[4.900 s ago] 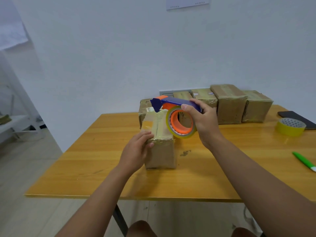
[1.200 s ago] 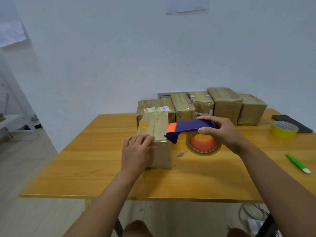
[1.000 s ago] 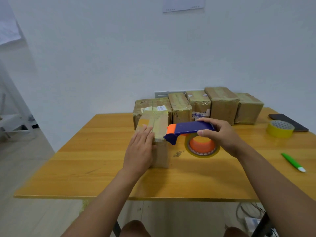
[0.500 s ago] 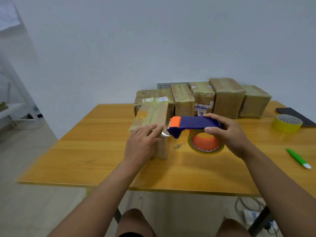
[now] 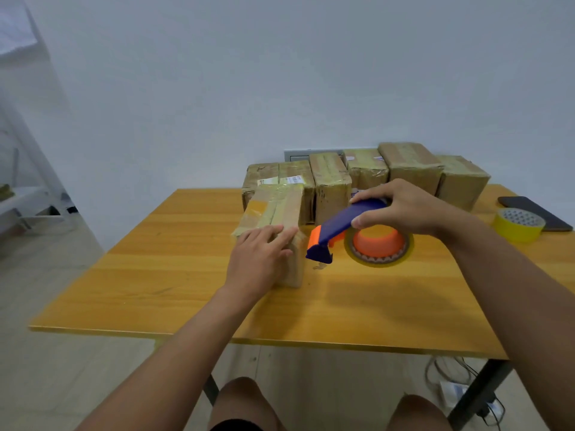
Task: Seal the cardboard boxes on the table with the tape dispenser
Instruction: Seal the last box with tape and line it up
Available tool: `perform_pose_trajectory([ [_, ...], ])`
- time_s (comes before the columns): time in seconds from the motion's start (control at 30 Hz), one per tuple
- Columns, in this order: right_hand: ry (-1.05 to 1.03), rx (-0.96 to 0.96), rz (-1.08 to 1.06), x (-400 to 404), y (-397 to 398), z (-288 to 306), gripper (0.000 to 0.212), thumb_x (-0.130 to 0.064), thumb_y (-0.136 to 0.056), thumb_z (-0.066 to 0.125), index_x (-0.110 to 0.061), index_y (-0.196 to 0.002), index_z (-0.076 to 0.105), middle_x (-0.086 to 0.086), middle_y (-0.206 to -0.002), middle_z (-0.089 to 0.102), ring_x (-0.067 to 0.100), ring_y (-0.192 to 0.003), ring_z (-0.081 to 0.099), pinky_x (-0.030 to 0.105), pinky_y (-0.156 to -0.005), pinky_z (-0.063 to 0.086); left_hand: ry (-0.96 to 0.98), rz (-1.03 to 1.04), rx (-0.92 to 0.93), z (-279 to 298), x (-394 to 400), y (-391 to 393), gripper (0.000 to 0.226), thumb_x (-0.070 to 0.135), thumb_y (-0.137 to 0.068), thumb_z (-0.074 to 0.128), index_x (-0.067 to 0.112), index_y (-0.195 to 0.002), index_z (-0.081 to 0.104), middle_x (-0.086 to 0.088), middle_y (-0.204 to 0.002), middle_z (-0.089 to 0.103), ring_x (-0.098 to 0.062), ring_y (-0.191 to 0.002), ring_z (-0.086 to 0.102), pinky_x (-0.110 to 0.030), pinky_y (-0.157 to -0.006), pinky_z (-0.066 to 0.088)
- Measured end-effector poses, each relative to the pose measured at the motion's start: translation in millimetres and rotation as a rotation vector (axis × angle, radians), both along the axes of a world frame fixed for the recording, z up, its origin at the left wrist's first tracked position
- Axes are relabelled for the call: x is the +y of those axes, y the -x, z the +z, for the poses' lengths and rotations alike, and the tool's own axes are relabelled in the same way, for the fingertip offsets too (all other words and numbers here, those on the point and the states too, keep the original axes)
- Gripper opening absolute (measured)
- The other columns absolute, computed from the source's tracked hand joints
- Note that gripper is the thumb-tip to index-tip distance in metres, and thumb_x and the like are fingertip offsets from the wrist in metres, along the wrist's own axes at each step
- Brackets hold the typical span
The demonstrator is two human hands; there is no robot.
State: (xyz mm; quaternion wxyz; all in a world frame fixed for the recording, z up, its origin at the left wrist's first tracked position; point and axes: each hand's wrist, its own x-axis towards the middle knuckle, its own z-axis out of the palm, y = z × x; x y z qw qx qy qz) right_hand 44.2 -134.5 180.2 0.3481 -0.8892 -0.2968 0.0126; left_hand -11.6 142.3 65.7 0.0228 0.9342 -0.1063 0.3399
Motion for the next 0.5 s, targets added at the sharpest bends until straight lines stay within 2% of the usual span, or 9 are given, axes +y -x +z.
perform_pose_trajectory([
  [0.07, -0.013, 0.050, -0.009, 8, 2, 7, 0.026, -0.035, -0.081, 0.076, -0.025, -0.105, 0.074, 0.001, -0.117, 0.068, 0.017, -0.112, 0.060, 0.021, -0.081, 0.047, 0.008, -0.001, 0.014, 2, 0, 1, 0.038, 0.032, -0.092, 0.065, 0.030, -0.129, 0.058, -0.001, -0.120, 0.066, -0.024, -0.108, 0.062, -0.038, -0.089, 0.048],
  [0.13, 0.008, 0.078, -0.041, 19, 2, 7, 0.024, -0.036, -0.082, 0.075, -0.020, -0.100, 0.076, 0.007, -0.114, 0.069, 0.021, -0.111, 0.060, 0.027, -0.080, 0.050, 0.015, 0.001, 0.030, 3, -1, 2, 0.037, 0.033, -0.093, 0.063, 0.030, -0.130, 0.057, 0.000, -0.122, 0.066, -0.024, -0.110, 0.062, -0.039, -0.090, 0.048],
  [0.23, 0.346, 0.047, -0.089, 33, 1, -17, 0.042, -0.049, -0.077, 0.075, -0.018, -0.106, 0.072, 0.005, -0.104, 0.067, 0.020, -0.091, 0.060, 0.036, -0.079, 0.054, 0.046, 0.007, 0.038, 5, -1, 2, 0.038, 0.033, -0.093, 0.063, 0.030, -0.130, 0.058, 0.000, -0.122, 0.066, -0.025, -0.110, 0.062, -0.040, -0.091, 0.047],
  [0.27, 0.371, 0.050, -0.131, 31, 0, -28, 0.046, -0.051, -0.076, 0.075, -0.018, -0.108, 0.071, 0.003, -0.103, 0.065, 0.018, -0.089, 0.059, 0.036, -0.077, 0.054, 0.056, 0.003, 0.047, 5, -1, 3, 0.038, 0.034, -0.093, 0.063, 0.031, -0.131, 0.058, 0.000, -0.122, 0.065, -0.024, -0.110, 0.061, -0.040, -0.092, 0.047],
  [0.33, 0.244, 0.016, -0.258, 20, -4, -43, 0.047, -0.055, -0.075, 0.074, -0.022, -0.108, 0.069, 0.002, -0.105, 0.064, 0.018, -0.089, 0.058, 0.035, -0.073, 0.053, 0.077, -0.008, 0.066, 7, -1, 5, 0.041, 0.039, -0.091, 0.060, 0.032, -0.132, 0.057, 0.003, -0.123, 0.064, -0.021, -0.111, 0.059, -0.038, -0.095, 0.044],
  [0.4, 0.061, -0.073, -0.394, 9, -4, -46, 0.047, -0.053, -0.076, 0.074, -0.022, -0.111, 0.066, 0.000, -0.108, 0.061, 0.019, -0.092, 0.055, 0.029, -0.067, 0.047, 0.138, -0.030, 0.115, 12, -4, 7, 0.046, 0.049, -0.087, 0.049, 0.034, -0.130, 0.057, 0.006, -0.120, 0.062, -0.016, -0.111, 0.055, -0.035, -0.097, 0.038],
  [0.5, -0.140, -0.158, -0.472, 4, -2, -44, 0.048, -0.047, -0.078, 0.076, -0.020, -0.116, 0.064, 0.000, -0.105, 0.059, 0.019, -0.093, 0.055, 0.019, -0.063, 0.040, 0.318, -0.007, 0.193, 19, -15, 7, 0.050, 0.062, -0.085, 0.037, 0.036, -0.121, 0.062, 0.011, -0.108, 0.059, -0.011, -0.106, 0.052, -0.031, -0.094, 0.032],
])
